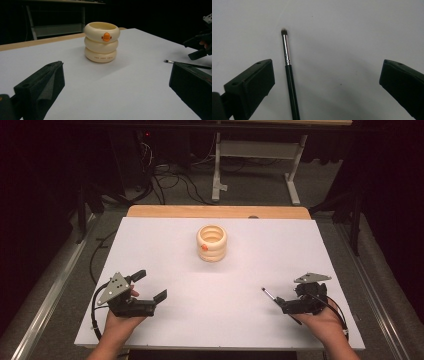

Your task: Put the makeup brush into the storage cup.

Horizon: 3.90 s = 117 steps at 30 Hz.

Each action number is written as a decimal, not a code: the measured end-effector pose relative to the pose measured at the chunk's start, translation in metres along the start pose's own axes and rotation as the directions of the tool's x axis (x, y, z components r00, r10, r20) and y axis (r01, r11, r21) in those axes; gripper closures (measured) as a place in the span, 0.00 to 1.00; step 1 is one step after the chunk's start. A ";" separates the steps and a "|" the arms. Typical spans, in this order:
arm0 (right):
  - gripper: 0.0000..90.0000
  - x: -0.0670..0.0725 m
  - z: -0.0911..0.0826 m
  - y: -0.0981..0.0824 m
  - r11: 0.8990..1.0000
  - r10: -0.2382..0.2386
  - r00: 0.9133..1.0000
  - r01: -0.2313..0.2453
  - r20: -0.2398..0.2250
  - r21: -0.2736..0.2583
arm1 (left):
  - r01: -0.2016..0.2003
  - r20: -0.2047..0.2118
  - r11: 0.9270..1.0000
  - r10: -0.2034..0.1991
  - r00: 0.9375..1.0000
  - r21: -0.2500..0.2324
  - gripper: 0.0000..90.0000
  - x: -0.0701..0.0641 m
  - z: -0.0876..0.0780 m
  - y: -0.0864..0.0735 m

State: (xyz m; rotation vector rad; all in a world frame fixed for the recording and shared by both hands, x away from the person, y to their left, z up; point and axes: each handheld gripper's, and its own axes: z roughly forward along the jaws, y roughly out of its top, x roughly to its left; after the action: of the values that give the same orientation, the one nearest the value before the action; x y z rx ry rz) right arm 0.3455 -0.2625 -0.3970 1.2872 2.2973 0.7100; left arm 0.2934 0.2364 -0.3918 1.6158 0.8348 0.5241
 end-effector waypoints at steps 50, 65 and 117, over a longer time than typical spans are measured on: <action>0.25 0.015 -0.001 0.010 0.898 -0.198 0.974 0.224 -0.106 0.379 | 0.005 0.005 1.000 -0.005 1.000 -0.003 0.01 0.000 -0.001 0.000; 0.55 0.017 -0.002 0.014 0.873 -0.220 0.963 0.267 -0.159 0.409 | 0.009 0.005 1.000 -0.009 1.000 -0.003 0.01 0.000 -0.001 0.000; 0.96 0.018 0.001 0.023 0.844 -0.203 0.961 0.269 -0.187 0.465 | 0.011 0.006 1.000 -0.011 1.000 -0.008 0.01 0.001 -0.002 0.000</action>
State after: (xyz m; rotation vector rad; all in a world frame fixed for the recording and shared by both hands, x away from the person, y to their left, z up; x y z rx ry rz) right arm 0.3521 -0.2364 -0.3861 1.1387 2.7992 0.1270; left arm 0.2921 0.2386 -0.3914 1.6040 0.8354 0.5143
